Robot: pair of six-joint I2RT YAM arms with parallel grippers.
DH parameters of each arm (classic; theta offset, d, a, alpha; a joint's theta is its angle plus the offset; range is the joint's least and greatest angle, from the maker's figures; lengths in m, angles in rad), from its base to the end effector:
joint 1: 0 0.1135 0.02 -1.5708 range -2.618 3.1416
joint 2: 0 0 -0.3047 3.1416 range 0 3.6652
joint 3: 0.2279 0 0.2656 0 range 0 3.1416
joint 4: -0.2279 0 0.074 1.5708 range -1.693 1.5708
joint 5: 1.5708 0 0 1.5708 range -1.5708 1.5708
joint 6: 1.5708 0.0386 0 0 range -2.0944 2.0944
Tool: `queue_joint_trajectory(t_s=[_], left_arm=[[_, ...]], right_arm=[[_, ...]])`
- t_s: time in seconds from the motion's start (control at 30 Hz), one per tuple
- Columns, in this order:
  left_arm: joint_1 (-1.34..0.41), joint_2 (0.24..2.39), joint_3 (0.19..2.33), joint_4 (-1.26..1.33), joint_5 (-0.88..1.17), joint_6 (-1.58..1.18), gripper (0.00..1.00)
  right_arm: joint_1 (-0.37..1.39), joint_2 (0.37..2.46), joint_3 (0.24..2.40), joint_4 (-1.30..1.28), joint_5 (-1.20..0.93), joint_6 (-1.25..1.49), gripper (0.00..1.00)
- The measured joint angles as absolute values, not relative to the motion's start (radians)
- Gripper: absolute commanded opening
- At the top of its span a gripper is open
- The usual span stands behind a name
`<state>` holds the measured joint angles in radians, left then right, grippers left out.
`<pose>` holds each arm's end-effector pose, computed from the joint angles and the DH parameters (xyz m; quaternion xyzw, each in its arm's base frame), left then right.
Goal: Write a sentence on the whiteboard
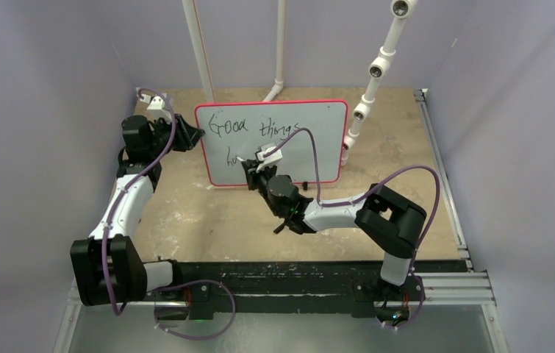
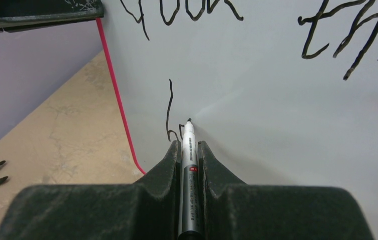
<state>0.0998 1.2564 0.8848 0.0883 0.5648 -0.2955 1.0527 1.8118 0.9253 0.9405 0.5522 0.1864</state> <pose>0.2916 0.0084 0.3354 0.0132 0.7861 -0.2781 0.5519 0.2204 0.3457 0.2526 -0.0981 0.6837 0.2529 0.6775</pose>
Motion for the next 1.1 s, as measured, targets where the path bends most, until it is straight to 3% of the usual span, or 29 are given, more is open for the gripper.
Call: queue_joint_trajectory(t_s=[0.8, 1.1], left_arm=[[0.1, 1.256, 0.885, 0.088, 0.564, -0.295, 0.29], [0.1, 1.256, 0.885, 0.088, 0.564, -0.295, 0.29]], right_arm=[[1.053, 1.806, 0.863, 0.96, 0.528, 0.199, 0.0], [1.053, 1.627, 0.736, 1.052, 0.398, 0.16, 0.0]])
